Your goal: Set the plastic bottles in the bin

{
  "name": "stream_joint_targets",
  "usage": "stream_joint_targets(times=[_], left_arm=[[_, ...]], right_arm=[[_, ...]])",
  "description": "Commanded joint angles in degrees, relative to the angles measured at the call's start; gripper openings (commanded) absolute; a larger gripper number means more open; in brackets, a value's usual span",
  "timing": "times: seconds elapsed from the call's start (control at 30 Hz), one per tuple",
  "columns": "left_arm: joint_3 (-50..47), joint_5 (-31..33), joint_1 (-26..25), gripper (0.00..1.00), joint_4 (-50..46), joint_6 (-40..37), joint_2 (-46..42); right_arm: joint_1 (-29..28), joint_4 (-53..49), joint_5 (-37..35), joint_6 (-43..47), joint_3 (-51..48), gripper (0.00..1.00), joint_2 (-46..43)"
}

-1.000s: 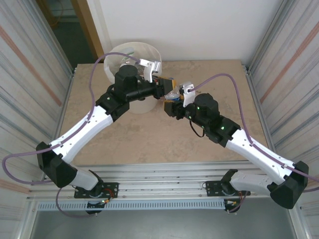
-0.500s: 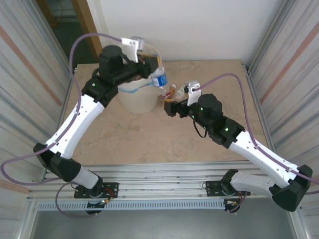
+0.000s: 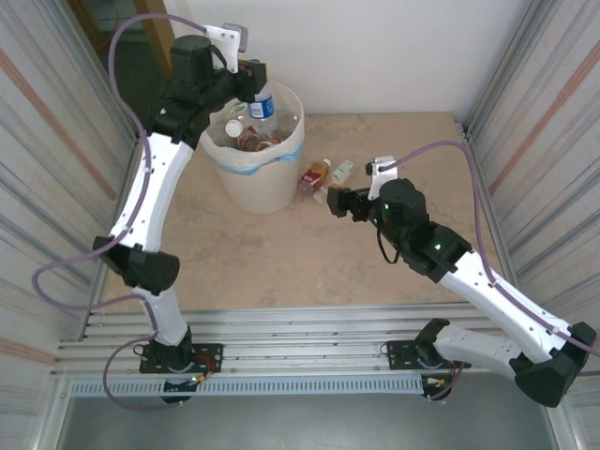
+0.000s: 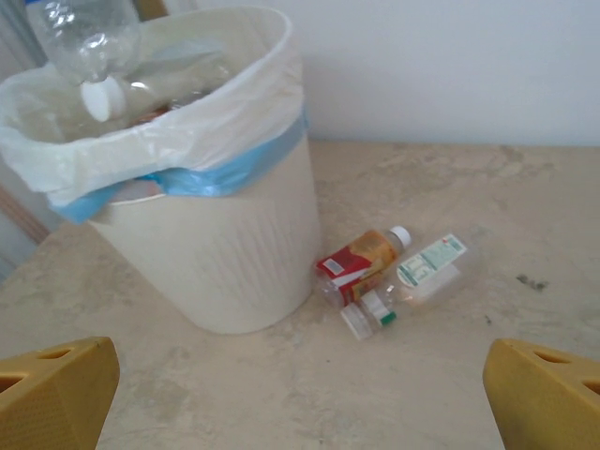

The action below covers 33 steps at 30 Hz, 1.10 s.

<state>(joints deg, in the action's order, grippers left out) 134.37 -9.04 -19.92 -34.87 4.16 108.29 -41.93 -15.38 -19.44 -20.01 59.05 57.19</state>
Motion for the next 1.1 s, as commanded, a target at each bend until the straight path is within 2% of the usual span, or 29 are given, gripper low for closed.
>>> stream_joint_targets(times=[0.0, 0.13, 0.43, 0.57, 0.63, 0.7, 0.8, 0.97, 1.07], left_arm=[[5.66, 2.32, 0.41, 0.00, -8.73, -6.05, 2.46], [6.04, 3.19, 0.87, 0.00, -10.22, -7.84, 3.46], [6.78, 2.90, 1.26, 0.00, -14.32, -9.88, 5.89], [6.90, 2.61, 1.29, 0.08, -14.35, -9.48, 7.56], [7.05, 2.81, 1.28, 0.17, -13.97, -9.26, 8.45], [7.13, 3.40, 1.21, 0.33, -13.35, -9.17, 9.18], [7.77, 3.74, 1.28, 0.38, -12.44, -8.81, 10.19], [8.56, 3.53, 1.29, 0.60, -10.57, -7.79, 10.98], [8.55, 4.18, 1.29, 0.64, -9.50, -7.08, 10.92]], right_arm=[[1.95, -1.41, -0.68, -3.17, -0.17, 0.98, -1.71], [3.82, -1.16, 1.61, -4.63, -0.50, 0.98, -0.97], [4.66, -1.28, 2.03, -6.13, -0.45, 0.98, 1.37], [4.80, -1.23, 2.15, -6.42, -0.49, 0.98, 1.47], [4.85, -1.39, 2.04, -6.31, -0.42, 0.98, 1.44], [4.98, -1.52, 2.02, -6.36, -0.25, 0.98, 1.35], [5.09, -1.67, 1.99, -6.35, -0.45, 0.98, 1.03], [5.38, -2.26, 2.03, -6.22, -0.25, 0.98, 0.92], [5.52, -2.29, 2.04, -6.32, -0.41, 0.98, 0.84]])
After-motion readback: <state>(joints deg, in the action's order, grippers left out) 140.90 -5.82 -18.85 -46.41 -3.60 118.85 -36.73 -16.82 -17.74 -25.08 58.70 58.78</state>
